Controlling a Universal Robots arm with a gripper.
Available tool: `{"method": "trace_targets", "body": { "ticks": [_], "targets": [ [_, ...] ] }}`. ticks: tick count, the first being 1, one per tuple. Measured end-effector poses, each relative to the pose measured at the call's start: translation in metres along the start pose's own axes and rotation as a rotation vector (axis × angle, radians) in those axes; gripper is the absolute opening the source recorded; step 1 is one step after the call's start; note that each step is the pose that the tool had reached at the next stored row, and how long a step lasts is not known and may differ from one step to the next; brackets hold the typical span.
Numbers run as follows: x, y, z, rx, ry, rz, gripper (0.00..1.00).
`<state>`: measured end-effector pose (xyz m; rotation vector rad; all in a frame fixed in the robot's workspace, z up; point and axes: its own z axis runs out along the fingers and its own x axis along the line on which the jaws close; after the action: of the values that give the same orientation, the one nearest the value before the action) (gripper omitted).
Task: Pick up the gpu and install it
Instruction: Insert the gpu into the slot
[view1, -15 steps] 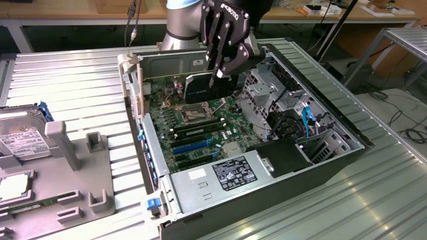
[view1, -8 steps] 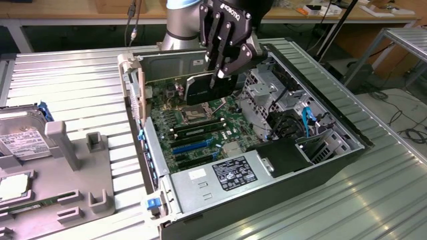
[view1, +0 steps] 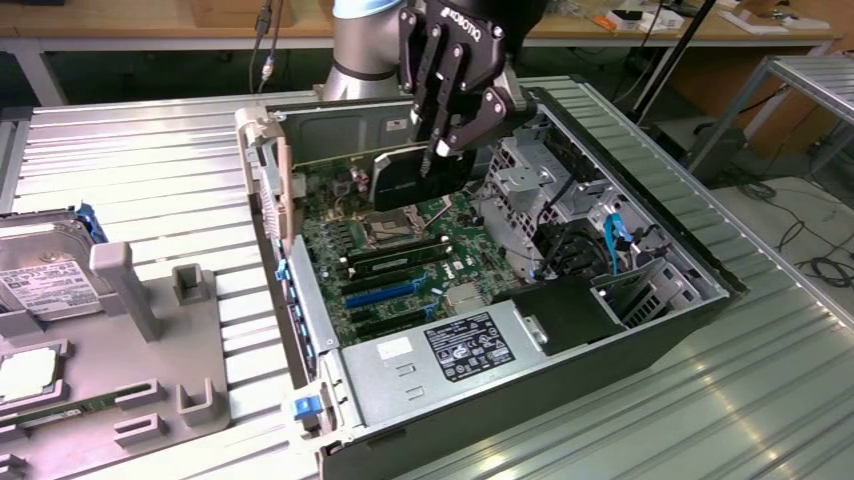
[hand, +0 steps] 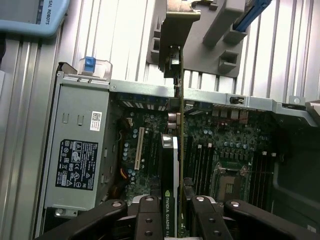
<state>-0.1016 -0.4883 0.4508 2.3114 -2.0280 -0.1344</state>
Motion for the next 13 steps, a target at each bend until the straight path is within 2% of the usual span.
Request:
{"method": "trace_targets", "body": {
  "ticks": [13],
  "targets": [
    [0.0014, -0.0104, -0.0011, 0.0, -0.0002, 0.002, 0.27]
  ]
}}
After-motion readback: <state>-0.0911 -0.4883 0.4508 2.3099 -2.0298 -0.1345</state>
